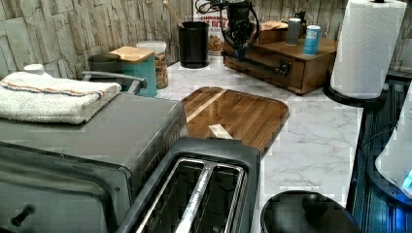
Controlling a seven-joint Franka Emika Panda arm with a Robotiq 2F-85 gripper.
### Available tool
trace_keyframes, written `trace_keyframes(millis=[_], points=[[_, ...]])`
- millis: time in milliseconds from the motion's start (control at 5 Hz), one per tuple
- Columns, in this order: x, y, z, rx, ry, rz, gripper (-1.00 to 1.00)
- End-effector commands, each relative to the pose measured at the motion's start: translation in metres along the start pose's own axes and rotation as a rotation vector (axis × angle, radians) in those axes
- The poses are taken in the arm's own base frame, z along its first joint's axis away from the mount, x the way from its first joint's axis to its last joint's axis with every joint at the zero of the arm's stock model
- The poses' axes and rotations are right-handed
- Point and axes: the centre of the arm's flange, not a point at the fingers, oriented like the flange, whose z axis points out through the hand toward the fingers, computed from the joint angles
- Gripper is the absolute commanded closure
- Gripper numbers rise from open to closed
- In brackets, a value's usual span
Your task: Close the drawer.
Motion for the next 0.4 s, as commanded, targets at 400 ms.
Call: trace_keyframes(millis=[400], points=[[-0.0510, 0.1770, 0.0239, -0.082, -0.107, 0.285, 1.00]])
